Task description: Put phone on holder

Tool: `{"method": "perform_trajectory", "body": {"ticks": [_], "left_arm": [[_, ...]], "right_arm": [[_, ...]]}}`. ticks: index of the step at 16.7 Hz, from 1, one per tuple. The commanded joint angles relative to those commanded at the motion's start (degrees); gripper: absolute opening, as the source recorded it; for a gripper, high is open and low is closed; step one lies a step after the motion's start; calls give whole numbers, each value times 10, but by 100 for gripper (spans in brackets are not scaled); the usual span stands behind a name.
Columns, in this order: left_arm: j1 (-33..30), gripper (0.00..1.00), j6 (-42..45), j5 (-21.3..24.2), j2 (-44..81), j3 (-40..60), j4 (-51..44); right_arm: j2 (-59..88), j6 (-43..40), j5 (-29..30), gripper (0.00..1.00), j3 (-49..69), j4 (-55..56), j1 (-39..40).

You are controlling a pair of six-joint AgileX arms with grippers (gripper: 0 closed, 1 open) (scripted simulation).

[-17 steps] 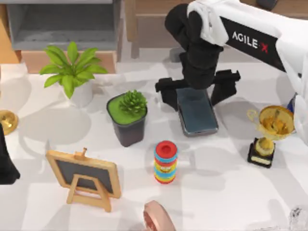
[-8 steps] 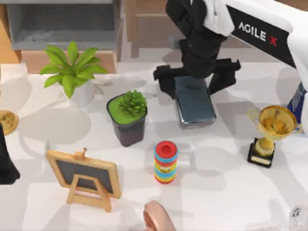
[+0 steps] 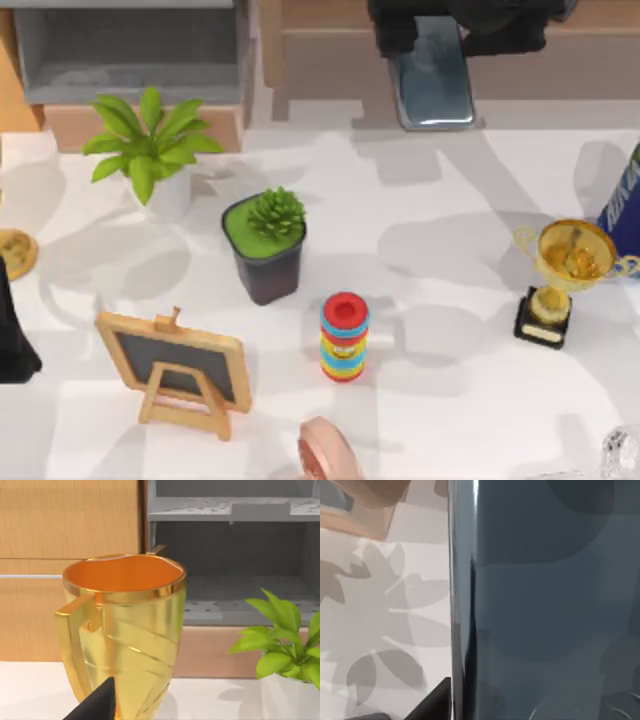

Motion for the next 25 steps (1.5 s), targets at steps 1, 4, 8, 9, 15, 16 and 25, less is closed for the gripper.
{"method": "perform_trajectory", "body": {"ticks": [1, 4, 8, 9, 15, 16, 25], "left_arm": [[0, 100, 0, 0, 0, 0, 0], [0, 100, 0, 0, 0, 0, 0], [0, 100, 0, 0, 0, 0, 0], [0, 100, 0, 0, 0, 0, 0], [0, 100, 0, 0, 0, 0, 0], [0, 100, 0, 0, 0, 0, 0], [0, 100, 0, 0, 0, 0, 0]], "right_arm": [[-24, -12, -8, 0, -16, 23, -20], [-90, -52, -34, 0, -77, 100, -95], [-167, -109, -70, 0, -180, 211, -218], [-184, -123, -79, 0, -210, 238, -251], [-273, -206, -142, 0, -402, 394, -444], [-286, -218, -153, 0, -434, 417, -472], [-366, -299, -249, 0, -666, 579, -654]]}}
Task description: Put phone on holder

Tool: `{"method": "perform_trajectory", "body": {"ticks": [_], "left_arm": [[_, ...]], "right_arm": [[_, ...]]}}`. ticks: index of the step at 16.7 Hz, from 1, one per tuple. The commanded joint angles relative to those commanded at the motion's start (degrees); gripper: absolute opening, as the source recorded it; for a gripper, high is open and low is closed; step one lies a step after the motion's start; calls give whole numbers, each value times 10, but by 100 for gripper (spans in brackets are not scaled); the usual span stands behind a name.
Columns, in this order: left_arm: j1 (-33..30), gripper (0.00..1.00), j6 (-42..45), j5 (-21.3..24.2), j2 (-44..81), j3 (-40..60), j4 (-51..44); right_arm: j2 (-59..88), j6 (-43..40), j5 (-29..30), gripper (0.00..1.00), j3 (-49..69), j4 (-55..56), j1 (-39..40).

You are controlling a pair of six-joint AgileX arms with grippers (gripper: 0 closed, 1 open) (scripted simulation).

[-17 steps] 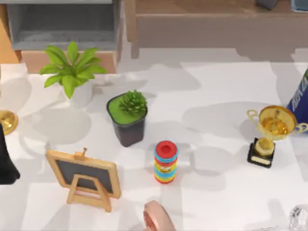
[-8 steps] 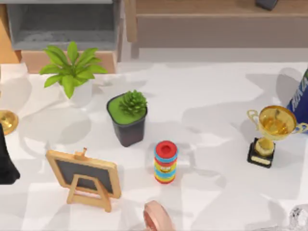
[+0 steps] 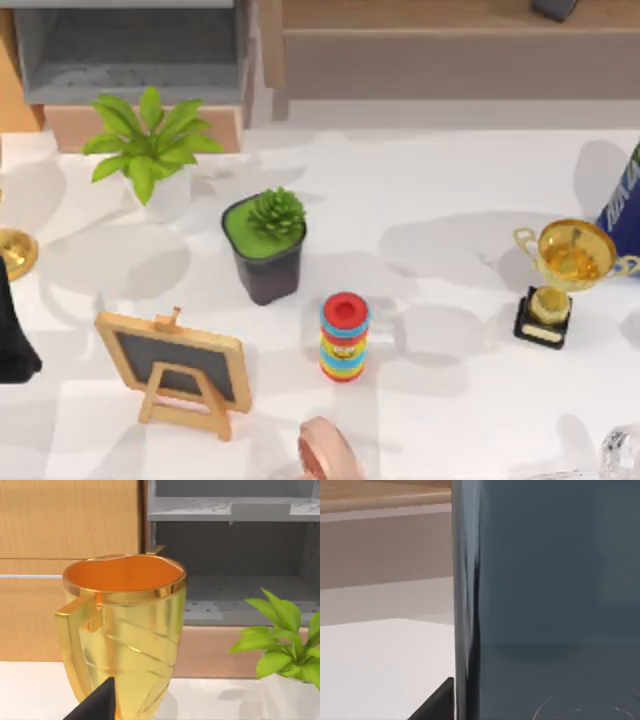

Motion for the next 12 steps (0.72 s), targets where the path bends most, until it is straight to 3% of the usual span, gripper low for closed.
{"method": "perform_trajectory", "body": {"ticks": [12], "left_arm": [[0, 100, 0, 0, 0, 0, 0]], "right_arm": [[-4, -8, -18, 0, -34, 34, -23]]}}
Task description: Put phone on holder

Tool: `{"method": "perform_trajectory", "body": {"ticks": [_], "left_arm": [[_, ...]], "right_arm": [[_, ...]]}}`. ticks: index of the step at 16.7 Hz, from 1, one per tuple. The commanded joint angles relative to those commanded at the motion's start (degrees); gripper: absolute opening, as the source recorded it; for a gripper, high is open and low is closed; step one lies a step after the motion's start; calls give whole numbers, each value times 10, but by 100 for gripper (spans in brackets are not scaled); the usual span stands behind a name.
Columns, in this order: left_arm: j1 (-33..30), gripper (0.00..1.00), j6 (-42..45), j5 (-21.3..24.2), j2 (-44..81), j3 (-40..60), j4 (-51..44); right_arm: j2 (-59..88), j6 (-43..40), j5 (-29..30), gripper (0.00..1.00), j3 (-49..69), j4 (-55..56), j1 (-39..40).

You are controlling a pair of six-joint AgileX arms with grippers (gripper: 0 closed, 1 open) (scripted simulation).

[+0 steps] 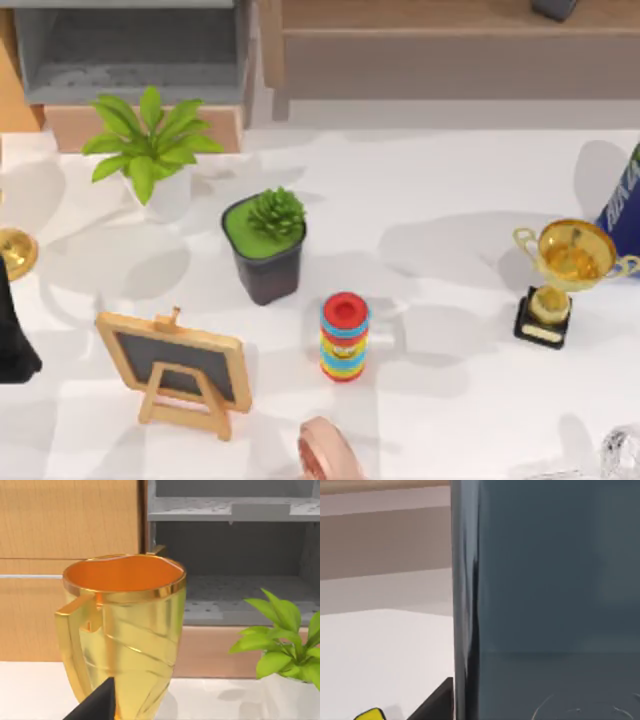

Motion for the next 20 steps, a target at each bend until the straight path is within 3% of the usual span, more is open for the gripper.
{"method": "perform_trajectory", "body": {"ticks": [11, 20], "left_arm": [[0, 100, 0, 0, 0, 0, 0], [0, 100, 0, 0, 0, 0, 0]], "right_arm": [[92, 23, 37, 0, 36, 68, 40], [92, 23, 37, 68, 36, 68, 40]]}}
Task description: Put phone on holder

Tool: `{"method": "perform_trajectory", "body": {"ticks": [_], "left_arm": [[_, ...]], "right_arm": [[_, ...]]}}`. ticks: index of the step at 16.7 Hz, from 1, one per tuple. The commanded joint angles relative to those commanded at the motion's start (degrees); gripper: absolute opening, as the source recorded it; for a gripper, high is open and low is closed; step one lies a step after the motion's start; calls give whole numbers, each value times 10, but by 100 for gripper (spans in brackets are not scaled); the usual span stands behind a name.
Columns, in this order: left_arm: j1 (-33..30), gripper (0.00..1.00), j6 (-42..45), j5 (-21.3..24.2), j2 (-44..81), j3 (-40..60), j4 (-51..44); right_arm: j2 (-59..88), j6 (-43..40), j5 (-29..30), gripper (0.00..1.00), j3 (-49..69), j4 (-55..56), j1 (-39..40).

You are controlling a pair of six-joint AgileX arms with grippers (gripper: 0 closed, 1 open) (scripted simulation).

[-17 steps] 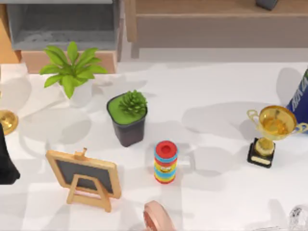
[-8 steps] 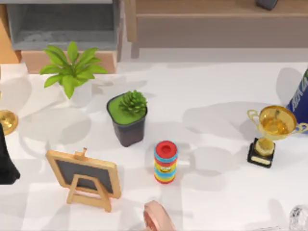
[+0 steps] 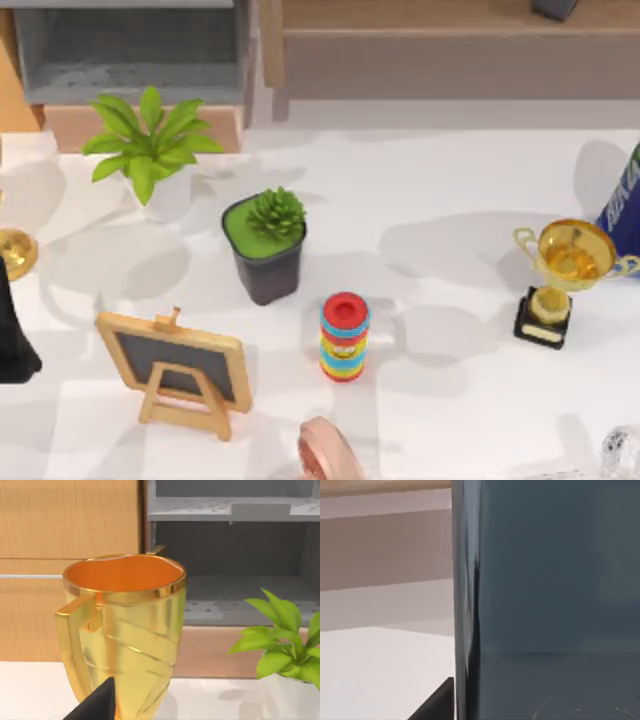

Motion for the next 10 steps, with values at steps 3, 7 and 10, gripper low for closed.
{"method": "perform_trajectory", "body": {"ticks": [3, 7, 10], "left_arm": [[0, 100, 0, 0, 0, 0, 0], [0, 100, 0, 0, 0, 0, 0], [0, 100, 0, 0, 0, 0, 0]], "right_arm": [[0, 0, 0, 90, 0, 0, 0], [0, 0, 0, 100, 0, 0, 0], [0, 0, 0, 100, 0, 0, 0]]}}
